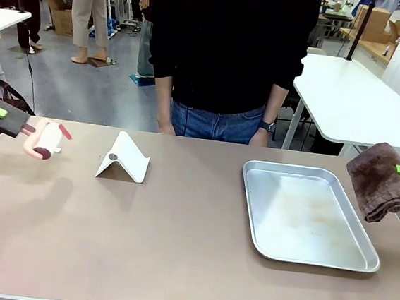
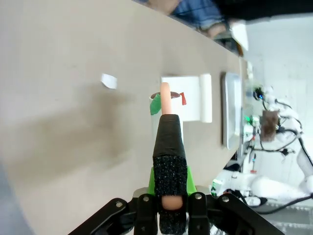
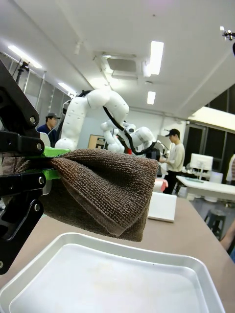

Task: Clean the surface of the table.
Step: Clean the area not pointed to by the person, then return the Lint Roller and towel to their original positions.

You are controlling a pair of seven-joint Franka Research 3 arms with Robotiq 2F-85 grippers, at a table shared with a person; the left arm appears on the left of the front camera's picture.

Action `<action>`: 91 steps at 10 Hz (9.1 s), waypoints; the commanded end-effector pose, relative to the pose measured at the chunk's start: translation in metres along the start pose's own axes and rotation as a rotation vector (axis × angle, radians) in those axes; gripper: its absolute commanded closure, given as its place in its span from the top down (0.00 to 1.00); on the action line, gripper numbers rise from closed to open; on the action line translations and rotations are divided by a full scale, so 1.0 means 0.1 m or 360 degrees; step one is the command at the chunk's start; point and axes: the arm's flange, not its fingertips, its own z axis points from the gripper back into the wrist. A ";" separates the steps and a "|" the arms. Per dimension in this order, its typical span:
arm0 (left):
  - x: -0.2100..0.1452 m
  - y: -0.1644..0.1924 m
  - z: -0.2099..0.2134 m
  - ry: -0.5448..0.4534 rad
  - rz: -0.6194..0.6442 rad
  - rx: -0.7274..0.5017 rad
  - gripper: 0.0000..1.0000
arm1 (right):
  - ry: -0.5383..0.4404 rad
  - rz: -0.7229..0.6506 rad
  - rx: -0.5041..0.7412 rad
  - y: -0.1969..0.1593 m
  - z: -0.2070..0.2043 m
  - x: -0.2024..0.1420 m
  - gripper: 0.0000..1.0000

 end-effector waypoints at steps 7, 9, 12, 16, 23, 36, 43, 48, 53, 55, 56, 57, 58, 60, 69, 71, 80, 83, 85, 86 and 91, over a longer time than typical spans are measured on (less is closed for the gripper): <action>0.21 0.64 0.59 -0.0065 0.0172 0.0409 0.22 | 0.0006 0.0009 0.0007 0.03 0.00 0.01 0.11; 0.31 0.66 0.51 -0.0031 0.0142 0.0397 0.22 | 0.0006 0.0009 0.0007 0.03 0.00 0.01 0.11; 0.44 0.68 0.35 -0.0019 0.0119 0.0379 0.22 | 0.0006 0.0009 0.0007 0.03 0.00 0.01 0.11; 0.52 0.60 0.04 0.0036 0.0060 0.0333 0.22 | 0.0006 0.0009 0.0007 0.03 0.00 0.01 0.11; 0.53 0.25 -0.79 0.0261 -0.0091 0.0284 0.22 | 0.0006 0.0009 0.0007 0.03 0.00 0.01 0.11; -1.35 -0.83 0.55 -0.0102 -0.0203 -0.0194 0.22 | 0.0006 0.0009 0.0007 0.03 0.00 0.01 0.11; -1.69 -0.02 1.14 -0.0135 -0.0150 -0.0671 0.22 | 0.0006 0.0009 0.0007 0.03 0.00 0.01 0.11; -1.77 0.00 1.06 -0.0124 -0.0115 -0.0626 0.22 | 0.0006 0.0009 0.0007 0.03 0.00 0.01 0.11; -1.77 0.00 1.06 -0.0124 -0.0115 -0.0626 0.22 | 0.0006 0.0009 0.0007 0.03 0.00 0.01 0.11; -1.77 0.00 1.06 -0.0124 -0.0115 -0.0626 0.22 | 0.0006 0.0009 0.0007 0.03 0.00 0.01 0.11; -1.77 0.00 1.06 -0.0124 -0.0115 -0.0626 0.22 | 0.0006 0.0009 0.0007 0.03 0.00 0.01 0.11; -1.77 0.00 1.06 -0.0124 -0.0115 -0.0626 0.22 | 0.0006 0.0009 0.0007 0.03 0.00 0.01 0.11; -1.77 0.00 1.06 -0.0124 -0.0115 -0.0626 0.22 | 0.0006 0.0009 0.0007 0.03 0.00 0.01 0.11; -1.77 0.00 1.06 -0.0124 -0.0115 -0.0626 0.22 | 0.0006 0.0009 0.0007 0.03 0.00 0.01 0.11; -1.31 -1.10 0.44 0.0201 -0.0120 -0.0580 0.22 | 0.0074 0.0114 -0.0223 0.83 -1.44 0.15 0.11; -1.22 -1.50 0.09 0.0277 -0.0079 -0.0452 0.22 | 0.0081 0.0190 -0.0266 0.95 -1.97 0.15 0.11; -0.94 -1.91 -0.64 0.0256 -0.0192 -0.0300 0.22 | 0.0266 0.0224 -0.0436 0.70 -2.79 0.13 0.11; -0.63 -2.04 -1.20 0.0127 -0.0135 -0.0439 0.22 | 0.0070 0.0194 -0.0283 0.43 -3.08 0.27 0.11; -0.53 -1.97 -1.46 0.0081 -0.0048 -0.0403 0.22 | -0.0046 0.0223 -0.0328 0.22 -3.24 0.35 0.11; -0.52 -1.92 -1.57 0.0094 -0.0002 -0.0377 0.22 | -0.0030 0.0239 -0.0332 0.09 -3.35 0.37 0.11; -0.48 -1.74 -1.74 0.0134 0.0023 -0.0332 0.22 | 0.0039 0.0178 -0.0353 -0.04 -3.33 0.34 0.11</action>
